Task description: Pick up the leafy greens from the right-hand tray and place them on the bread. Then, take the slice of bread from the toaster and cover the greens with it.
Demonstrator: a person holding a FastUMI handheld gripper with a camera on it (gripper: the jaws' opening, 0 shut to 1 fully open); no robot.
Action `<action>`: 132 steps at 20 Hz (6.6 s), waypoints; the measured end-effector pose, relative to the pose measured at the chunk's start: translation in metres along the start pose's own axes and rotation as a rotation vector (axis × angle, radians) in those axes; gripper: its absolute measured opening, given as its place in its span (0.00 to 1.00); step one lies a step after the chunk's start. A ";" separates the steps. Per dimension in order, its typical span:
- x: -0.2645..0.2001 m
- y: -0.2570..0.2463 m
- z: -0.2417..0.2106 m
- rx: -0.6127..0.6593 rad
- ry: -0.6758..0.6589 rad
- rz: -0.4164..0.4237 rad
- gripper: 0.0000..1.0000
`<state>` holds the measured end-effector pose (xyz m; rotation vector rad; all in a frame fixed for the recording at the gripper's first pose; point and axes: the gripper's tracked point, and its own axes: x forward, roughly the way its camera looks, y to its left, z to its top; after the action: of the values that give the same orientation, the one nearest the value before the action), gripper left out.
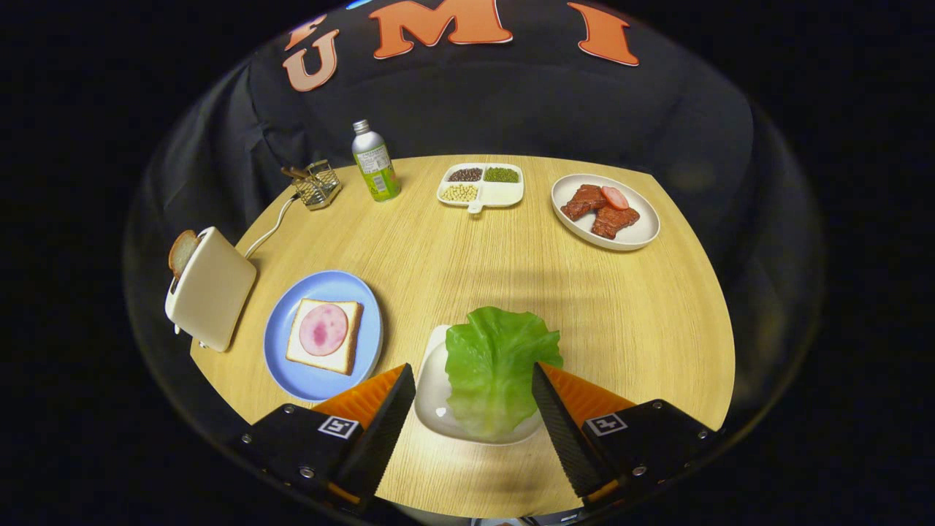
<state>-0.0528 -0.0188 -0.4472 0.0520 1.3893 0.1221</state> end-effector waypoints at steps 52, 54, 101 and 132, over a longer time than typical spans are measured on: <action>0.019 0.058 0.031 0.077 -0.008 0.044 0.02; 0.016 0.074 0.036 0.049 -0.017 0.064 0.02; -0.029 0.316 0.081 -0.051 0.063 0.275 0.74; -0.024 0.503 0.132 -0.092 0.127 0.282 0.67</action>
<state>0.0452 0.4824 -0.3452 0.1659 1.4954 0.4297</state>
